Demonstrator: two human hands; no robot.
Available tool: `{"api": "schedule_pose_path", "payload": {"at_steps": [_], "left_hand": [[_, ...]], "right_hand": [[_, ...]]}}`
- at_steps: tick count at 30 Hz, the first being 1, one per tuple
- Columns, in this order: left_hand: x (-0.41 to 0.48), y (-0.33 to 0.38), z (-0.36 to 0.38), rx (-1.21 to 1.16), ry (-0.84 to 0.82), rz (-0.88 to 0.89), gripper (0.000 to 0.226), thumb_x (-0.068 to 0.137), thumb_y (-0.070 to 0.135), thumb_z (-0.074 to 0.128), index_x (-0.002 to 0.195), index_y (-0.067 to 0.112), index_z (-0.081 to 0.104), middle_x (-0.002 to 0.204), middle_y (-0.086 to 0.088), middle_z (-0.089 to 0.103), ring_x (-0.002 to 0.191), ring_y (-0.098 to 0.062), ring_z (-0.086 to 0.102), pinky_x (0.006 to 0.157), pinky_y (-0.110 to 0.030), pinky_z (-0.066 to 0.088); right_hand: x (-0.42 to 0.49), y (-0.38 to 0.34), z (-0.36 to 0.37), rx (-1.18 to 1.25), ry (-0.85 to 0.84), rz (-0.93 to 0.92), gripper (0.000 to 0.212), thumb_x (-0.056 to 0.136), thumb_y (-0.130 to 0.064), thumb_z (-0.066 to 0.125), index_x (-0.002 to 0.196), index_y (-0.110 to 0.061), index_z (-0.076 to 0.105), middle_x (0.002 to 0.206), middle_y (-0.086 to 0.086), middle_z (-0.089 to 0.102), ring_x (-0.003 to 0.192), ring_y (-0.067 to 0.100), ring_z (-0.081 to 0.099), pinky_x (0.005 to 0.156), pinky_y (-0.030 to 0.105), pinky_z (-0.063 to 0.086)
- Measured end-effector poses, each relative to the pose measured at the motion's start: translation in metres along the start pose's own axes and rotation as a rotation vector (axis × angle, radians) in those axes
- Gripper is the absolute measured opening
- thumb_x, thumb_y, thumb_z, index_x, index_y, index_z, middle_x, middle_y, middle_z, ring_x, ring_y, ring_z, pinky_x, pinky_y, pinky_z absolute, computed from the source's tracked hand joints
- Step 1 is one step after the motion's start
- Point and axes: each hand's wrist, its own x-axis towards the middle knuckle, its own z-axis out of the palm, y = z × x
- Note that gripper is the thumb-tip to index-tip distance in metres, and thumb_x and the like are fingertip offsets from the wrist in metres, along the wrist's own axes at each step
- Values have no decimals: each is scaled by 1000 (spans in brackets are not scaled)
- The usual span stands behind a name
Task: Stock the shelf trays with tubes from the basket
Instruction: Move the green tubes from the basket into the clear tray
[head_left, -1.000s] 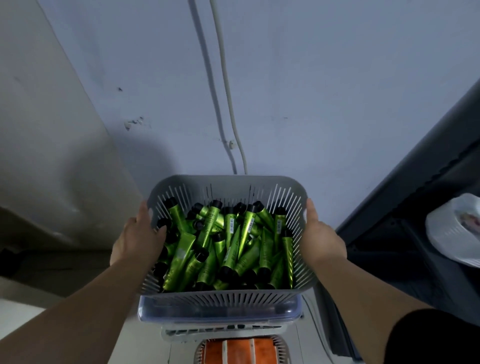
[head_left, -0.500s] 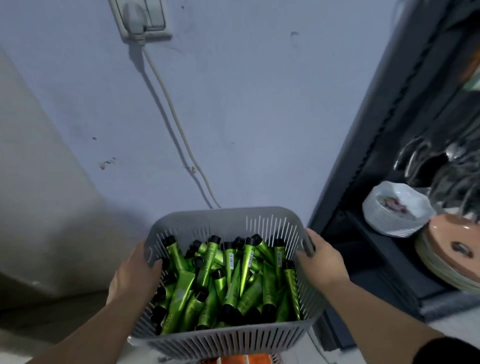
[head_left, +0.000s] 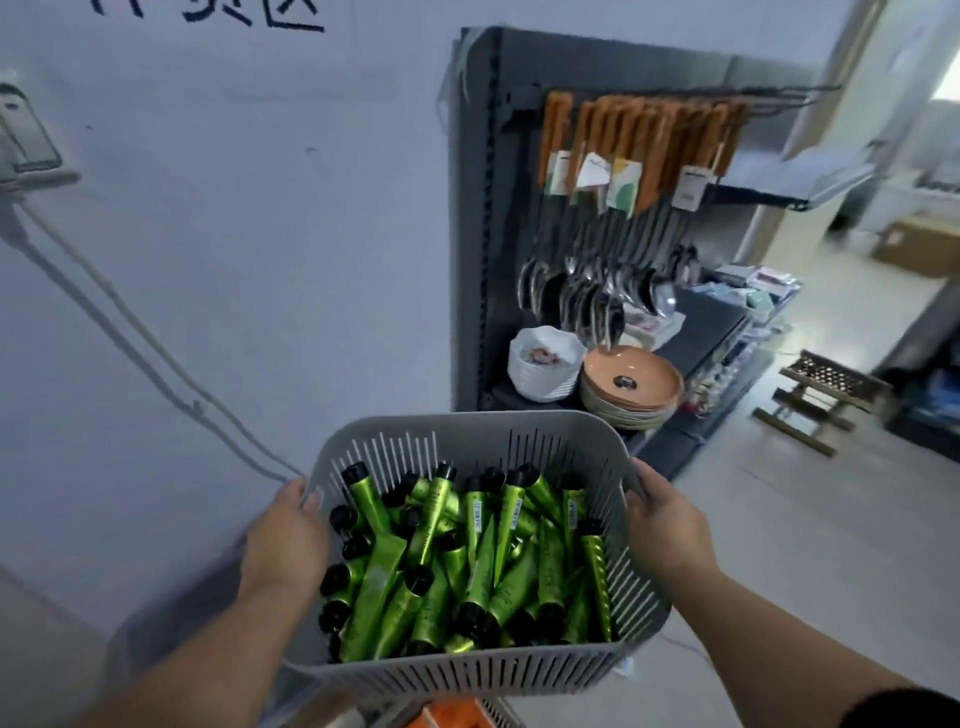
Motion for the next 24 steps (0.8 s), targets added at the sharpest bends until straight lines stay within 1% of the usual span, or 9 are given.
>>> {"api": "schedule_pose_path", "payload": {"at_steps": [2,3,5,7,11,13,16,20,24], "left_hand": [[-11,25,17,-55,-27,75,23,100,21,44,113,10,58,108,-18,63,103,-35,57,77,-32,35],[-17,39,27,-83,-46,112,19,100,19,44,107,10,59,100,-15,62,97,-33,57,75,-30,33],[-30,65,49,-115,-84,167,14,99,18,45,96,14,57,85,-7,58,84,-28,54,71,-30,33],[-43,90,73,-109,-109,206,14,99,21,45,92,17,56,75,-2,55,76,-26,51,66,-31,33],[-79,145,125,-94,-164,290,17,99,19,42,88,24,55,78,-6,57,71,-25,50,64,-31,35],[-101,173,151,-89,-200,320,23,99,19,40,84,28,54,75,-2,58,66,-20,50,64,-33,39],[-134,214,192,-80,-241,335,23,100,23,37,91,28,57,76,-1,61,68,-20,54,63,-35,45],[-180,266,248,-56,-277,315,23,100,25,36,93,28,57,82,-1,61,70,-18,53,61,-33,41],[-216,308,299,-24,-289,336,23,99,25,39,101,24,61,90,-6,62,80,-26,54,68,-34,41]], "right_hand": [[-3,20,-29,15,89,52,40,99,-20,45,135,-37,52,109,4,67,82,23,63,68,36,54],[-4,31,-44,7,125,79,40,99,-21,44,135,-37,51,109,6,68,80,25,64,66,36,54],[-5,52,-74,-13,185,124,40,99,-23,43,137,-36,50,110,9,67,73,22,62,56,28,48],[-7,73,-106,-7,242,154,40,100,-23,43,137,-37,50,106,7,66,68,18,60,51,25,43],[-10,121,-168,22,325,208,39,100,-24,42,136,-36,51,92,3,65,63,20,62,48,25,44],[-9,147,-201,32,352,242,39,100,-24,42,136,-36,50,95,5,66,60,21,60,47,25,42],[-3,186,-252,37,389,278,37,100,-27,43,134,-36,52,97,7,67,61,23,59,48,26,41],[11,238,-317,14,431,291,36,99,-27,45,133,-36,53,102,7,67,65,21,57,54,24,41],[22,279,-373,-23,460,321,38,99,-28,45,136,-36,51,108,13,67,60,23,57,53,28,44]]}}
